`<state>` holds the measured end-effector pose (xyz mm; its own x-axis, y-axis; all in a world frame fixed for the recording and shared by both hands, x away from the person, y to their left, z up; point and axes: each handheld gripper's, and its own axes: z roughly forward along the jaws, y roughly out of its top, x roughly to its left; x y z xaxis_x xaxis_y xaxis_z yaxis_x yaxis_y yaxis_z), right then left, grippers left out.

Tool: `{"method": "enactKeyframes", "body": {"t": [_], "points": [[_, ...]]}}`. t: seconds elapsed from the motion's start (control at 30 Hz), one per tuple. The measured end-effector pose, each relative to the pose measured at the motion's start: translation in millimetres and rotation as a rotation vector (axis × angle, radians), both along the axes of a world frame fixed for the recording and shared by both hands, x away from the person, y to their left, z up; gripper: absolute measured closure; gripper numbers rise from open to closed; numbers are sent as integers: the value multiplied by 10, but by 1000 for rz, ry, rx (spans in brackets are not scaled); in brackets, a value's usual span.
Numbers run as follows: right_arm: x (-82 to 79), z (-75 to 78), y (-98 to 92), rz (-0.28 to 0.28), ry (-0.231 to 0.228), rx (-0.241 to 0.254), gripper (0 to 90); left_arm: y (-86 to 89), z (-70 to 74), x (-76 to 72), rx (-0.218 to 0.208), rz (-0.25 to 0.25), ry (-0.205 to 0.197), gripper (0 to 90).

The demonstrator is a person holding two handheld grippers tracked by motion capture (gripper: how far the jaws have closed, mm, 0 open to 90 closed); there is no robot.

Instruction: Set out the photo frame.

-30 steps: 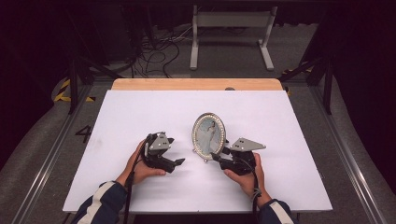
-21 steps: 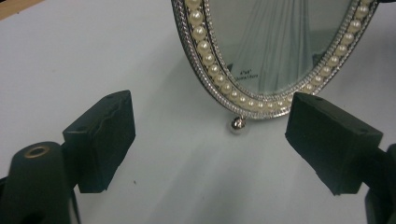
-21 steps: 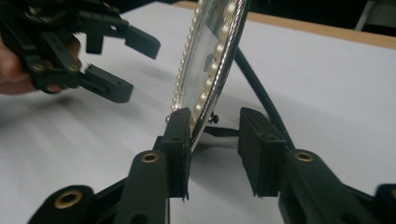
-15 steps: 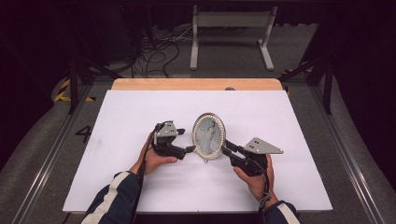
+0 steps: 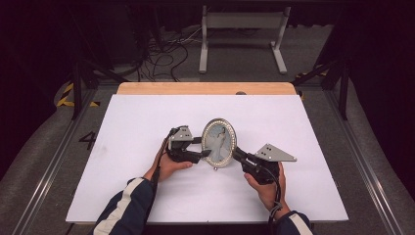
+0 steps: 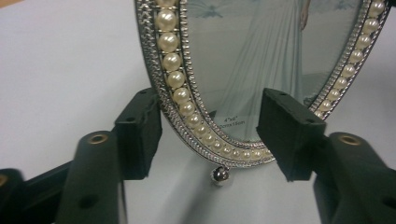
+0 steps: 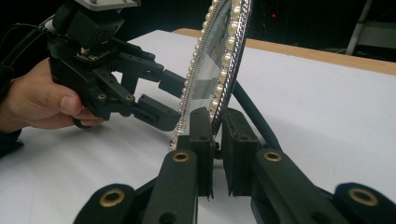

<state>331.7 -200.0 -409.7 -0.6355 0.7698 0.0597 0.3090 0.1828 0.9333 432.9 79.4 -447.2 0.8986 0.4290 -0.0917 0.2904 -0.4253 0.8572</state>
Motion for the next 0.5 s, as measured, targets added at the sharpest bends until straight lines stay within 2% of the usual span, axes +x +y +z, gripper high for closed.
{"method": "enactKeyframes", "body": {"t": [0.33, 0.5], "points": [[30, -4, -30, -2, 7, 10, 838, 21, -8, -31, 23, -11, 16, 443], [44, -9, -31, -14, 6, 7, 836, 38, -16, -80, 82, -33, -10, 439]]}}
